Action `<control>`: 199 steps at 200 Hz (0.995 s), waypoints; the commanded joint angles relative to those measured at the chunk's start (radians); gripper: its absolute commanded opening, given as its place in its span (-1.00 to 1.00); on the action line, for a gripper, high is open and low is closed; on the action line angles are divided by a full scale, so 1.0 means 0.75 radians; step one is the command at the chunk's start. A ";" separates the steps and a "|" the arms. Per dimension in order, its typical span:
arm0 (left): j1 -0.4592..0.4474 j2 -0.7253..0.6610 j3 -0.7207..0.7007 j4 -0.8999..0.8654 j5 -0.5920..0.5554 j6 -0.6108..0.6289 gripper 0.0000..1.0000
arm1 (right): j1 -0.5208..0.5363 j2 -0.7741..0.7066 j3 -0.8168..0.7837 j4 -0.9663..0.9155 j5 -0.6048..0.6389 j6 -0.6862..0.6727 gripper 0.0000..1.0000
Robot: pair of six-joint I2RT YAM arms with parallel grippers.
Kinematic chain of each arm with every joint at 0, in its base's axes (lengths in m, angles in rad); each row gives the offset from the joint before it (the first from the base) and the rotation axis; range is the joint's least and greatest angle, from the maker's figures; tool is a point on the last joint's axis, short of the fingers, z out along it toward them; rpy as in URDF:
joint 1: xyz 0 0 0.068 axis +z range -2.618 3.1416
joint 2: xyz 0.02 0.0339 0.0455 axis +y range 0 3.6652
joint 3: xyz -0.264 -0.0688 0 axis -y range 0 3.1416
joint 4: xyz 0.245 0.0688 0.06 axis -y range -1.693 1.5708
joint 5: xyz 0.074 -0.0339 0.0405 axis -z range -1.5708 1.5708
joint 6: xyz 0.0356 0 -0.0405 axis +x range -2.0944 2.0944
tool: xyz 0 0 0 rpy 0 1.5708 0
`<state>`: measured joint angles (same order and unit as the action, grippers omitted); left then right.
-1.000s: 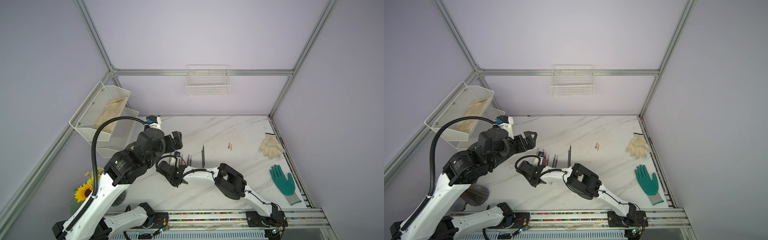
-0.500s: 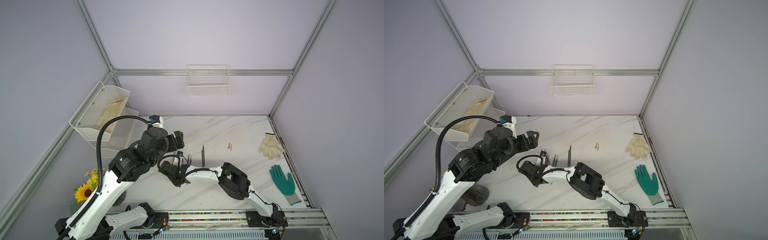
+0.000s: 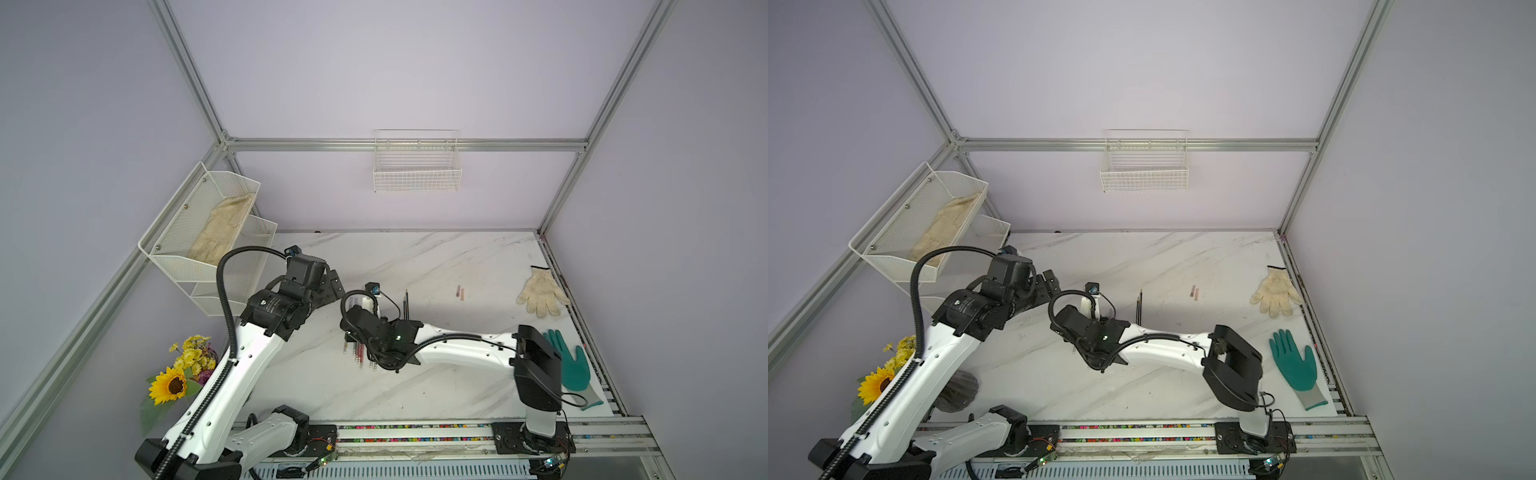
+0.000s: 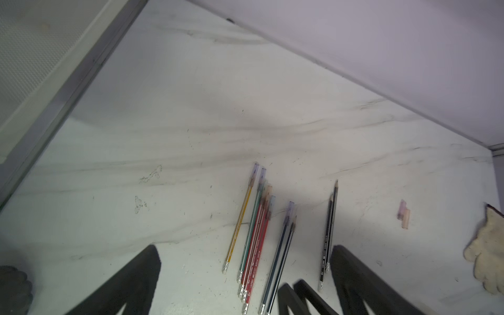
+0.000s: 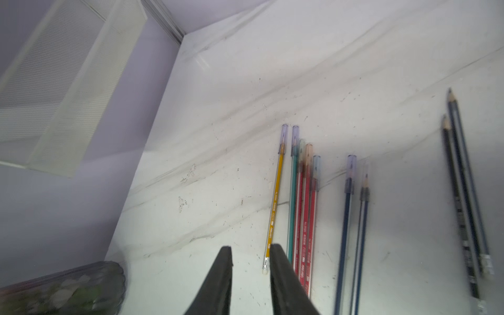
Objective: Remove the protective cover of the pencils
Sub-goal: Place the pencil at the center of the board, then pick up the pencil from the center of the board.
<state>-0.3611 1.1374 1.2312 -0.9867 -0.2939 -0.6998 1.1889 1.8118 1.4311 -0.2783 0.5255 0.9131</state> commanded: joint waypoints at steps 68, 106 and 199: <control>-0.178 0.293 -0.221 0.260 0.511 0.300 0.37 | -0.393 -0.697 -0.804 0.176 -0.224 -0.297 -0.46; -0.302 0.474 -0.214 0.318 0.509 0.251 0.19 | -0.479 -0.794 -0.942 0.239 -0.263 -0.402 -0.33; -0.428 0.764 -0.141 0.387 0.336 0.239 0.01 | -0.581 -0.698 -1.048 0.429 -0.448 -0.387 -0.35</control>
<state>-0.6758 1.7145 1.0935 -0.7200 0.0166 -0.5209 0.7536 1.2995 0.6510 -0.0189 0.2081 0.6231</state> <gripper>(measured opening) 0.508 0.325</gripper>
